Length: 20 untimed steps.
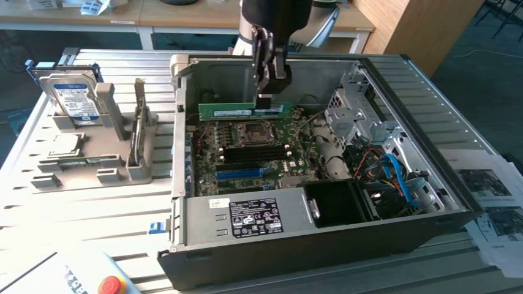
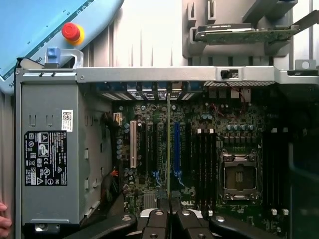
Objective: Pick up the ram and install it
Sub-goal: 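Pick up the ram and move it above insertion slot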
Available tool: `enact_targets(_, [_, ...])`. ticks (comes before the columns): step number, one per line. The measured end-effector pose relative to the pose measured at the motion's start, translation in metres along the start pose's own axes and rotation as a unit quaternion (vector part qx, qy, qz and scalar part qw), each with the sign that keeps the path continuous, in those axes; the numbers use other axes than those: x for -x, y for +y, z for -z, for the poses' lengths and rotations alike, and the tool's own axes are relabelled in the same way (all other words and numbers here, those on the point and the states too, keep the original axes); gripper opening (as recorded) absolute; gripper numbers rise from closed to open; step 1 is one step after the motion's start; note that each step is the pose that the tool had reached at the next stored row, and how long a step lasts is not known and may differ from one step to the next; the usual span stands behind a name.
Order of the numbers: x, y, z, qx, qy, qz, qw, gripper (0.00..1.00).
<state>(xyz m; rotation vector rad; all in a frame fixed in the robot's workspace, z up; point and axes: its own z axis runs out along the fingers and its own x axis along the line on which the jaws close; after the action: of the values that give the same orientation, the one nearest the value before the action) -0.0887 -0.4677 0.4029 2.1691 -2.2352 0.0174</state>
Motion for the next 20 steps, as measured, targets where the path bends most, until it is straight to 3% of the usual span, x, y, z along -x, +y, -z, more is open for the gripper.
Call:
enact_targets(10, [-0.001, -0.0218, 0.0002, 0.0, 0.0, 0.0, 1.0, 0.12])
enact_targets(20, [0.001, -0.0234, 0.0001, -0.0001, 0.0, 0.0, 1.0, 0.12])
